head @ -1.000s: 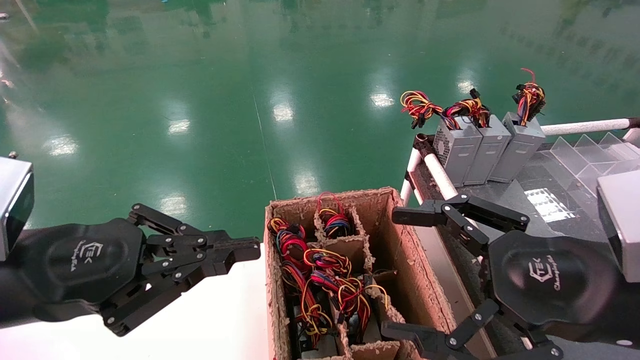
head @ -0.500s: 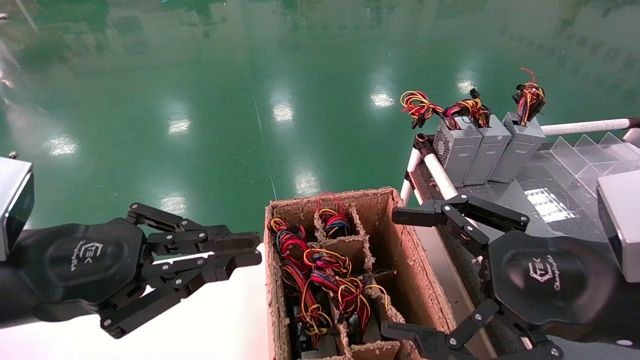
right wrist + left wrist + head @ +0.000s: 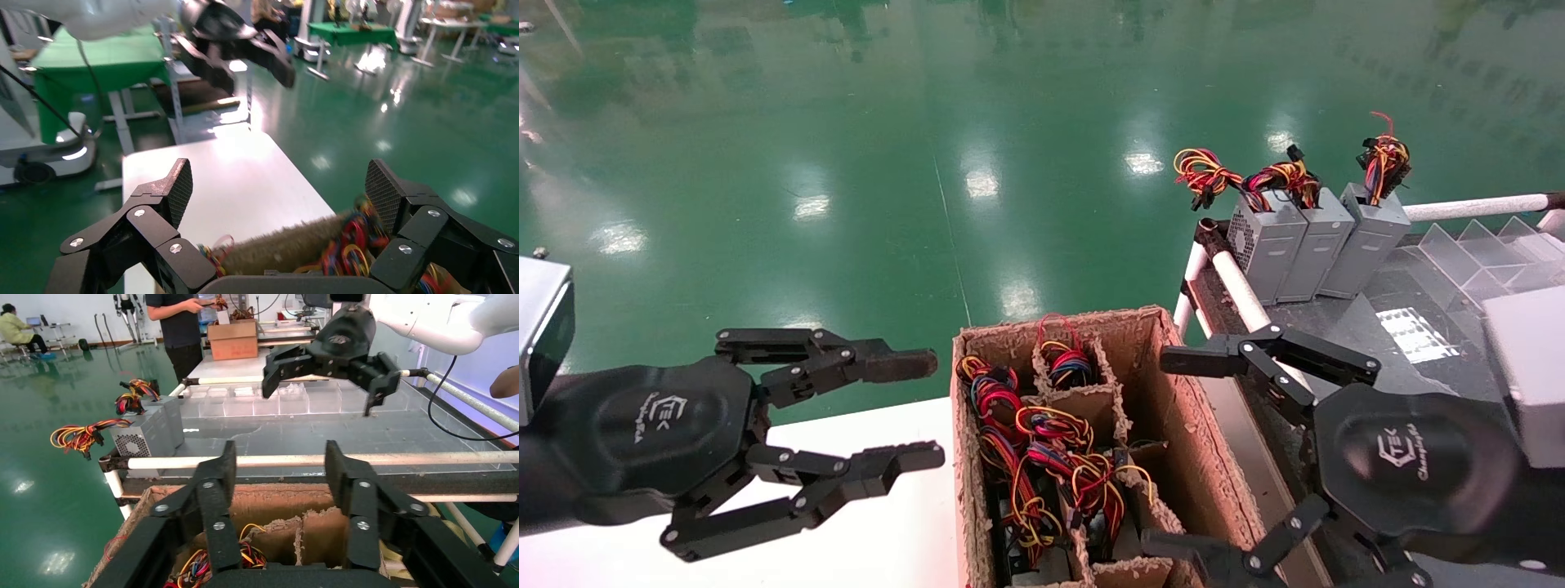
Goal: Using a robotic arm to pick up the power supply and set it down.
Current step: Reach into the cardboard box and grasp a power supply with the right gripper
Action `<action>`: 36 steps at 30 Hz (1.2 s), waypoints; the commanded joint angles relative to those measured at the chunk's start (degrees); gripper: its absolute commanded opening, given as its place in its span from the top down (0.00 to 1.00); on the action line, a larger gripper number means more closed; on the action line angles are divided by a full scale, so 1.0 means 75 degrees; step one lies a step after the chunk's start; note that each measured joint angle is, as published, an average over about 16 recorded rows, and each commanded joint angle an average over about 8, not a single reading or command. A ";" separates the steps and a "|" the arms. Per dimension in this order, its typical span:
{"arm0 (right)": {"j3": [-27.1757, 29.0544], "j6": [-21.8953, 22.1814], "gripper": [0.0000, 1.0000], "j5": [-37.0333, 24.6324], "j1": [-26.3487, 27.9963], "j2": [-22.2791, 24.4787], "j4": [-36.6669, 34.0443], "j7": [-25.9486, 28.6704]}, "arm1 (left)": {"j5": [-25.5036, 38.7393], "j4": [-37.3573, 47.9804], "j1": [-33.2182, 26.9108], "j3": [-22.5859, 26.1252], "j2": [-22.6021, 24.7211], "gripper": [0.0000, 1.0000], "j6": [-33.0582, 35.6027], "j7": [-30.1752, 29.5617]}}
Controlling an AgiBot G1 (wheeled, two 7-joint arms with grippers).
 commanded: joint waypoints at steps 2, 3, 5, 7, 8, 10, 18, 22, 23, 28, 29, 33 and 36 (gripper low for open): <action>-0.0062 0.0109 0.00 -0.0162 -0.0023 0.0028 0.0005 0.0075 | 0.0000 0.0000 0.0000 0.0000 0.0000 0.00 0.0000 0.0000; -0.0135 0.0144 0.00 -0.0270 -0.0016 0.0007 0.0011 0.0154 | 0.0000 0.0000 0.0000 0.0000 0.0000 0.00 0.0000 0.0000; -0.0318 0.0195 0.00 -0.0518 0.0017 -0.0075 0.0017 0.0340 | 0.0000 0.0000 0.0000 0.0000 0.0000 0.00 0.0000 0.0000; -0.0527 0.0218 0.00 -0.0789 0.0080 -0.0197 0.0012 0.0529 | 0.0000 0.0000 0.0000 0.0000 0.0000 0.00 0.0000 0.0000; -0.0640 0.0217 0.00 -0.0931 0.0117 -0.0273 0.0003 0.0619 | 0.0000 0.0000 0.0000 0.0000 0.0000 0.00 0.0000 0.0000; -0.0859 0.0196 0.00 -0.1198 0.0191 -0.0439 -0.0029 0.0771 | 0.0000 0.0000 0.0000 0.0000 0.0000 0.00 0.0000 0.0000; -0.1576 0.0007 0.45 -0.1995 0.0351 -0.1166 -0.0325 0.0973 | 0.0000 0.0000 0.0000 0.0001 0.0000 0.00 0.0000 0.0000; -0.1801 -0.0093 0.92 -0.2210 0.0347 -0.1449 -0.0444 0.0908 | 0.0000 0.0000 0.0000 0.0001 0.0000 0.00 0.0000 0.0000; -0.1846 -0.0108 0.98 -0.2259 0.0340 -0.1508 -0.0453 0.0883 | 0.0000 0.0000 0.0000 0.0001 0.0000 0.00 0.0000 0.0000; -0.2000 -0.0071 1.00 -0.2504 0.0281 -0.1696 -0.0342 0.0739 | 0.0000 0.0000 0.0000 0.0001 0.0000 0.00 0.0000 0.0000; -0.2018 -0.0036 1.00 -0.2558 0.0260 -0.1716 -0.0285 0.0706 | -0.0001 0.0000 0.0000 0.0001 0.0000 0.00 0.0000 0.0000; -0.2052 0.0157 1.00 -0.2755 0.0156 -0.1747 -0.0031 0.0587 | -0.0001 0.0000 0.0000 0.0001 0.0000 0.00 0.0000 0.0001; -0.2056 0.0304 1.00 -0.2852 0.0065 -0.1752 0.0132 0.0526 | -0.0001 0.0000 0.0000 0.0001 0.0000 0.00 0.0000 0.0001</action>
